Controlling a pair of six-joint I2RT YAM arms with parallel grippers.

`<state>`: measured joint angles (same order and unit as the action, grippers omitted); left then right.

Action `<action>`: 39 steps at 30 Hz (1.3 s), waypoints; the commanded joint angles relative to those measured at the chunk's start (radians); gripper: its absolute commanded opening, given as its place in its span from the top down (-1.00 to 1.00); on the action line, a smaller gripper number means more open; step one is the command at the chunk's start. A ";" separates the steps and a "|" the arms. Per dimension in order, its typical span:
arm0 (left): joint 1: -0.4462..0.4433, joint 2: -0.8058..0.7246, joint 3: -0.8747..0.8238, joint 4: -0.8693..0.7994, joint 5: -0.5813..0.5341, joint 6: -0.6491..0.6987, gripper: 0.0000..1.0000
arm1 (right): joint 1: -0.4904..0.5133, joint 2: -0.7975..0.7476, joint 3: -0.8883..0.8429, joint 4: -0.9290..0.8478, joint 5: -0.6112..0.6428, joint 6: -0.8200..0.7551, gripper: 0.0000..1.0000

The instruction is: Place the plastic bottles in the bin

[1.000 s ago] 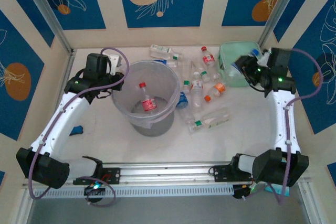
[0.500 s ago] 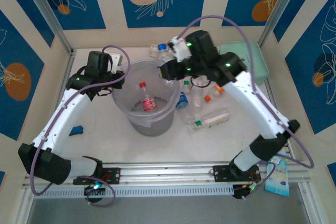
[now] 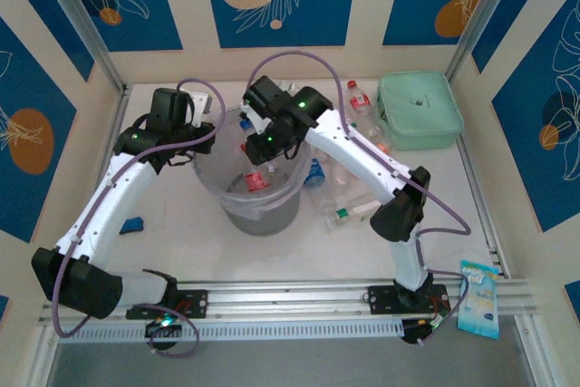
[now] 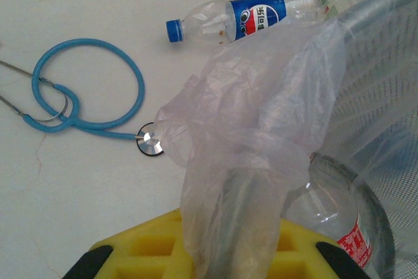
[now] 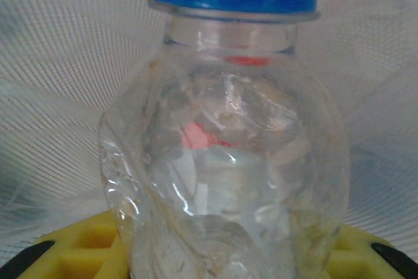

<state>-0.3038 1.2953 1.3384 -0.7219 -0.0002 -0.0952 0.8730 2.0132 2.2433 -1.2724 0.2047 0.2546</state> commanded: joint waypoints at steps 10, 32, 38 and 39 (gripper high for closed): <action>0.005 0.006 0.013 0.017 -0.026 0.055 1.00 | 0.003 0.083 -0.200 0.082 -0.038 0.109 1.00; 0.006 0.007 0.006 0.025 -0.023 0.048 1.00 | 0.004 -0.007 -0.117 0.054 -0.063 0.078 -0.54; 0.006 0.008 -0.002 0.027 -0.026 0.052 1.00 | 0.015 -0.078 -0.057 0.058 -0.100 0.045 -0.79; 0.007 0.006 -0.003 0.028 -0.026 0.054 1.00 | 0.021 -0.108 -0.061 0.077 -0.092 0.036 -0.81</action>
<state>-0.3035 1.2980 1.3384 -0.7143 -0.0044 -0.0944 0.8806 1.9987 2.1529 -1.1881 0.1303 0.3210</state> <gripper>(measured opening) 0.147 0.896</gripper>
